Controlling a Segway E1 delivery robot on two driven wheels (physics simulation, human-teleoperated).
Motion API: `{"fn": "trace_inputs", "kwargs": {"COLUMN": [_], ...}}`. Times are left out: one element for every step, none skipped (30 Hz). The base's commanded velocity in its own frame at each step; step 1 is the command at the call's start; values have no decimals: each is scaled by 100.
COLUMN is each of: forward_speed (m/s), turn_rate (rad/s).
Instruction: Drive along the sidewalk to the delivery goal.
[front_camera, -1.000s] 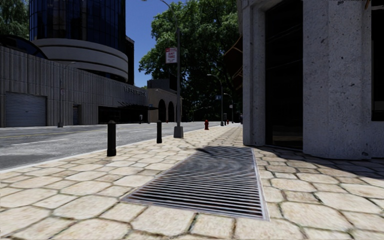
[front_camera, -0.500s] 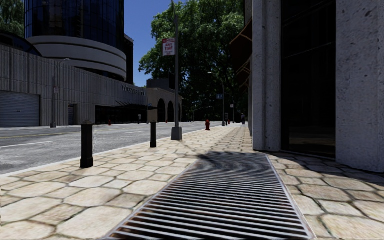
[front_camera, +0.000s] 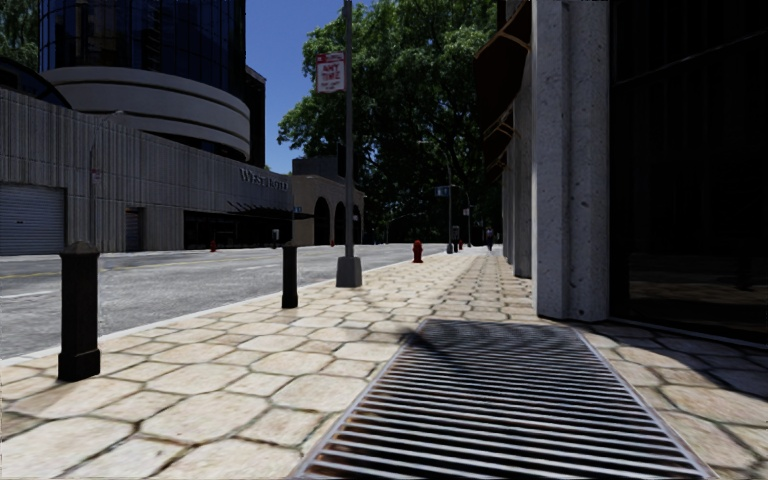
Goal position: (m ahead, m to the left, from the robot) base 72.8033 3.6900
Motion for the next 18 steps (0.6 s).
{"fn": "trace_inputs", "kwargs": {"forward_speed": [200,200,200,200,200,200,200,200,200,200,200,200,200,200,200,200,200,200], "turn_rate": [0,0,0,0,-11,-11,-24,-35,-43,-43,-45,-46,-46,-46,-46,-46,-46,-46]}}
